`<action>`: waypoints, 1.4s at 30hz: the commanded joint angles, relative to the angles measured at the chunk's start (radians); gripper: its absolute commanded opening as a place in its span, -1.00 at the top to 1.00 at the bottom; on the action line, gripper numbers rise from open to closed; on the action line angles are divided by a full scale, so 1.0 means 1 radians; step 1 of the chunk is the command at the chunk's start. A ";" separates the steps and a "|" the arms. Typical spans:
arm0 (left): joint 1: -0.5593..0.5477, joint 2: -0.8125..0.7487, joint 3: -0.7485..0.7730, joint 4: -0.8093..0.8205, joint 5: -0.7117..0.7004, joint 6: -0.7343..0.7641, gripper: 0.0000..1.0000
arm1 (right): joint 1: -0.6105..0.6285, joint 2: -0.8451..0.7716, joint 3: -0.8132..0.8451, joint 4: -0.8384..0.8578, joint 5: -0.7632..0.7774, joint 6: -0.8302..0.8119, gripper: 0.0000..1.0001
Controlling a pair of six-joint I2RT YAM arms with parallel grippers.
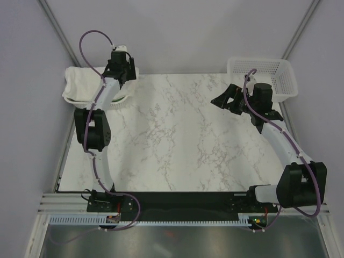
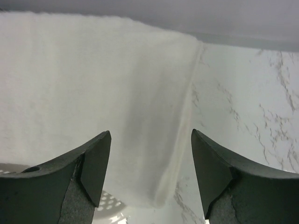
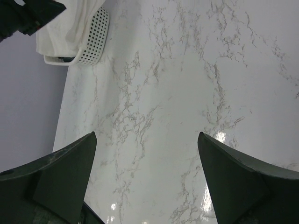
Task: Fold and stack the towels
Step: Neatly place the folded towel into the bin
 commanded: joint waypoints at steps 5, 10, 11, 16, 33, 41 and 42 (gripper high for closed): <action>0.006 -0.055 -0.098 -0.111 0.135 -0.103 -0.54 | 0.008 -0.079 0.068 -0.078 0.021 -0.028 -0.96; 0.003 -0.159 -0.129 -0.174 0.228 -0.156 -0.54 | 0.006 -0.105 0.081 -0.110 0.065 0.000 -0.96; 0.000 -0.178 -0.132 -0.185 0.245 -0.159 -0.57 | 0.006 -0.105 0.084 -0.129 0.070 0.006 -0.96; -0.013 -0.276 -0.155 -0.249 0.379 -0.179 -0.99 | 0.008 -0.139 0.118 -0.245 0.167 -0.046 -0.96; -0.318 -1.095 -0.778 -0.047 0.683 -0.201 -0.99 | 0.012 -0.444 0.069 -0.396 0.211 -0.038 -0.96; -0.319 -1.331 -0.857 0.025 0.694 -0.291 -0.99 | 0.022 -0.573 0.006 -0.408 0.236 -0.098 -0.96; -0.319 -1.343 -0.864 0.027 0.693 -0.288 -0.99 | 0.023 -0.579 0.010 -0.408 0.234 -0.101 -0.96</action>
